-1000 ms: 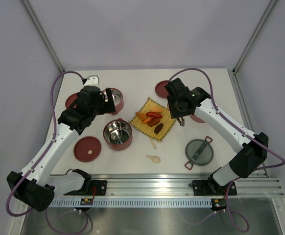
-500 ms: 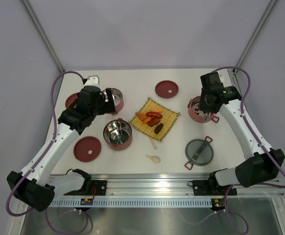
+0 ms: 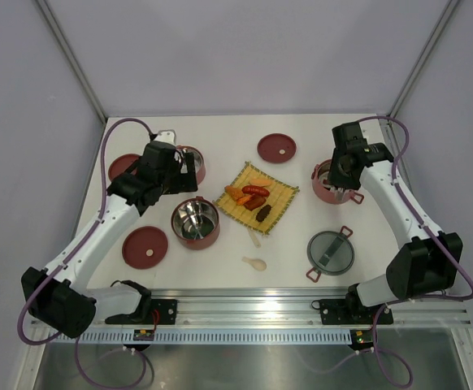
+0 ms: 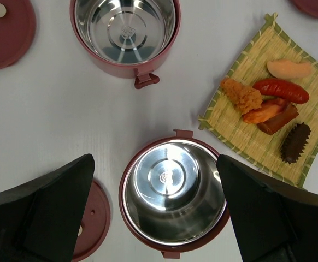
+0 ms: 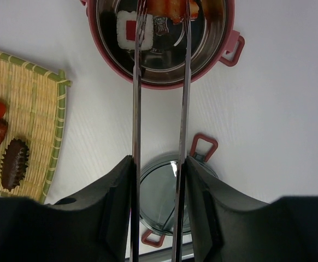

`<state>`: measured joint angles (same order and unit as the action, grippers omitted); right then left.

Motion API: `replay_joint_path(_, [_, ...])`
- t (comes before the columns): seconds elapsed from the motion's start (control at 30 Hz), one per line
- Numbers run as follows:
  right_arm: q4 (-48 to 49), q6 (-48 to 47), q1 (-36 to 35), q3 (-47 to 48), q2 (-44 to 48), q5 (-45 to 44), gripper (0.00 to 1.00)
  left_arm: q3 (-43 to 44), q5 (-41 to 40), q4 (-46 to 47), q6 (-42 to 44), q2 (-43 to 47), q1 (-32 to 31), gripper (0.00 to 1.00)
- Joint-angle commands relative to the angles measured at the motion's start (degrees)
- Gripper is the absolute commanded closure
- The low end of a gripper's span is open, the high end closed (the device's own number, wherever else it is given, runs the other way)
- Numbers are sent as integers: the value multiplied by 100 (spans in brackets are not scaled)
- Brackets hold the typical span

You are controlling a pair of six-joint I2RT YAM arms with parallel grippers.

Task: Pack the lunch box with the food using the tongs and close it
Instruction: Place the fake food in the packing box, then pick up the fake food from the plate.

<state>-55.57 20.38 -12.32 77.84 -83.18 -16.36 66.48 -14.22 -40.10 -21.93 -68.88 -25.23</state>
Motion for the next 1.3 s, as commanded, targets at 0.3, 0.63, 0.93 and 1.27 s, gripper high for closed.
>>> replay_joint_path(0.3, [283,-122,45,64,-50,36,45,374,569,-33,198,-371,-113,1])
replay_joint_path(0.63, [258,-149,45,284,170,509,52,629,771,-86,321,-643,-298,1])
replay_joint_path(0.93, [213,-17,-156,618,451,959,54,963,570,-104,146,-1180,-772,1])
replay_joint_path(1.27, [362,238,-1229,812,197,907,55,1473,279,-253,-452,-1830,-974,1])
